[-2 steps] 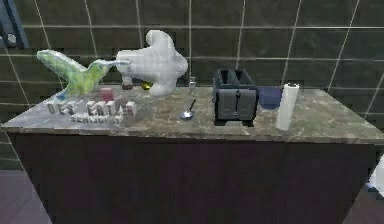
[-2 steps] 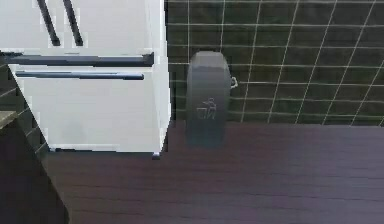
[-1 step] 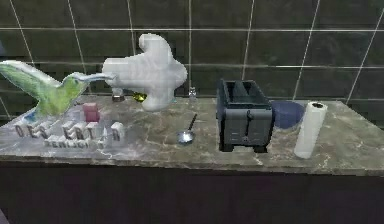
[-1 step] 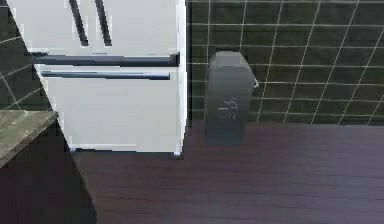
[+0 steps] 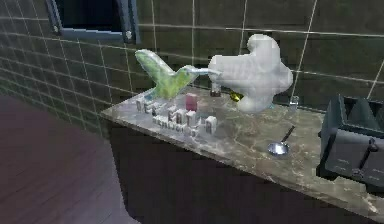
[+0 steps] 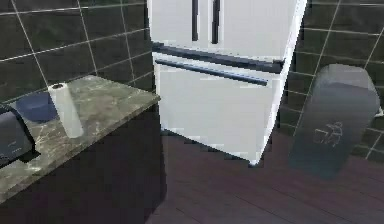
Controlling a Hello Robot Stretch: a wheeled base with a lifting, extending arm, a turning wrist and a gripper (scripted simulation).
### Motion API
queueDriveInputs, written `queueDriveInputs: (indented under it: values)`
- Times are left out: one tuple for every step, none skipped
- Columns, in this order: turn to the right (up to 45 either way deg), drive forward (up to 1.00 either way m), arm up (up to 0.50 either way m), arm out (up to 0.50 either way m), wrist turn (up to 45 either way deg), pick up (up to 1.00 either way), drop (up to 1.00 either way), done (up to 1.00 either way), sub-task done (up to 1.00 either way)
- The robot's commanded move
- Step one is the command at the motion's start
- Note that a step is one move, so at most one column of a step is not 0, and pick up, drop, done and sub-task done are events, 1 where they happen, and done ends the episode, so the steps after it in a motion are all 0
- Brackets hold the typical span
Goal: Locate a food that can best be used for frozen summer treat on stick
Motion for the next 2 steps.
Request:
queueDriveInputs:
  values:
    - [0.0,1.0,0.0,0.0,0.0,0.0,0.0,0.0,0.0]
    - [0.0,0.0,0.0,0.0,0.0,0.0,0.0,1.0,0.0]
